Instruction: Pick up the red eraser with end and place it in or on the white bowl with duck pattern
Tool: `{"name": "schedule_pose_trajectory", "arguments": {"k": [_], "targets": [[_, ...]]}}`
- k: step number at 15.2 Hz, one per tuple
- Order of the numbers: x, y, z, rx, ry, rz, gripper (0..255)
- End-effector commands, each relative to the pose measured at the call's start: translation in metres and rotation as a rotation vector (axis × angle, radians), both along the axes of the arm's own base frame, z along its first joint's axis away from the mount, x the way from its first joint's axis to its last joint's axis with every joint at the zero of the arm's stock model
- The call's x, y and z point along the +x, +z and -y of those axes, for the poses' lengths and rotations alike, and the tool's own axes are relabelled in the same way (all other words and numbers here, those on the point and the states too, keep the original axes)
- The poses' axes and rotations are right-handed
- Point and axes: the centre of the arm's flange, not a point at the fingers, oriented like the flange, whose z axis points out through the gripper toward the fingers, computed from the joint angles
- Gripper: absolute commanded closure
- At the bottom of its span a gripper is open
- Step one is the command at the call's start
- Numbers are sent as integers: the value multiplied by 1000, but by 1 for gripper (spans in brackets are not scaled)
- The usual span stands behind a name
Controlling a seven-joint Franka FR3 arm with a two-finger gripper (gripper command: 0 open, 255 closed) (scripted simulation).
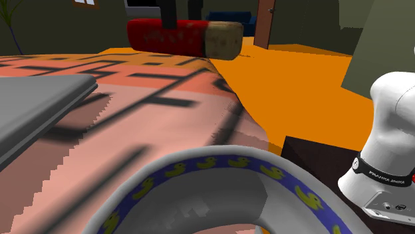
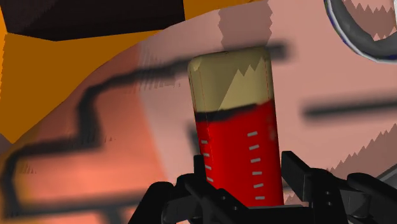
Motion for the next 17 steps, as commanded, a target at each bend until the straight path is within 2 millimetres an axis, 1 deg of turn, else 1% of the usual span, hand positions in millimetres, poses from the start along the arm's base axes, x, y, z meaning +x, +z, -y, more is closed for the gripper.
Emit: {"name": "schedule_pose_trajectory", "arguments": {"k": [1, 17], "targets": [[-15, 1, -22, 0, -2, 1, 255], [-130, 5, -199, 0, -2, 1, 255]]}}
